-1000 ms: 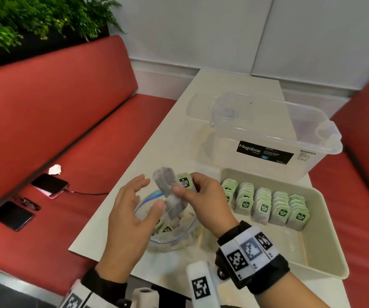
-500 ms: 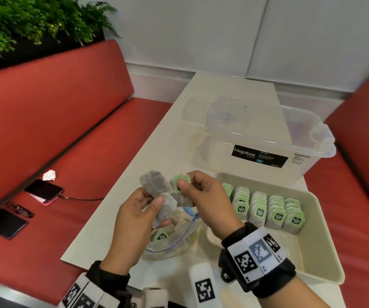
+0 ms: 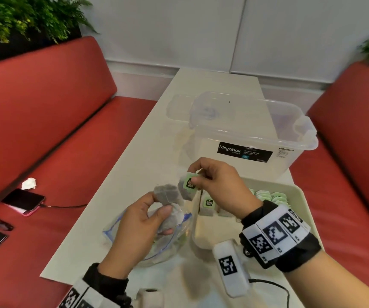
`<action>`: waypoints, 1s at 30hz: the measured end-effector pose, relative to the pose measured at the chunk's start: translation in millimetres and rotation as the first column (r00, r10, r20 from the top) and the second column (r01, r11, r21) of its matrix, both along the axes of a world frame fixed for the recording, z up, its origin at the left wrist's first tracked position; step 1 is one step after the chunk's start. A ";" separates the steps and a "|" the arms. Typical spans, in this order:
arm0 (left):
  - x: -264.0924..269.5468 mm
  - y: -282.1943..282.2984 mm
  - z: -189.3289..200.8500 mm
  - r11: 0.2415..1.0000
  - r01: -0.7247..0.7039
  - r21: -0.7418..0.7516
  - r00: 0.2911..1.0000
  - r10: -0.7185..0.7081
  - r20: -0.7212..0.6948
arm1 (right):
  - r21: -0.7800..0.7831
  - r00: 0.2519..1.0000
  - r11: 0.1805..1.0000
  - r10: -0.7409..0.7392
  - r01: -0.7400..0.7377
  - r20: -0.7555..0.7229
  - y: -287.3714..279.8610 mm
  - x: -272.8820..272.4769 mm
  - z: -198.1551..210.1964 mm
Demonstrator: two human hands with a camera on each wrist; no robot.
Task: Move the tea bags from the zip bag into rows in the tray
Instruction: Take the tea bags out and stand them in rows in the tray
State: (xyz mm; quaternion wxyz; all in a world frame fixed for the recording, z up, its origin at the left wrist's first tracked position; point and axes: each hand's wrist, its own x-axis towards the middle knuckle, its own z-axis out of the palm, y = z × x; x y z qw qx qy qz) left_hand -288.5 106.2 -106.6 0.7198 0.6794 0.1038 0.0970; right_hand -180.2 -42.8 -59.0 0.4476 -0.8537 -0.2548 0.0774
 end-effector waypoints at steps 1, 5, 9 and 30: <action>2.8 -4.3 0.3 1.000 0.019 -0.006 1.000 -0.019 -0.002 | -0.001 1.000 1.000 0.004 -0.004 -0.006 -0.6 0.5 0.0; 11.1 -15.4 0.4 0.996 0.084 0.027 0.996 -0.084 -0.019 | -0.045 0.999 0.999 0.020 -0.018 0.032 -5.3 0.7 2.8; 16.6 -14.1 -0.8 0.988 0.111 0.108 0.993 -0.114 0.018 | -0.044 1.000 0.999 0.021 -0.021 0.001 -14.2 4.2 6.8; 2.5 4.0 -15.1 0.998 -0.042 -0.044 0.998 0.040 -0.048 | -0.773 0.966 0.598 0.248 -0.213 -0.074 -17.3 61.1 -29.2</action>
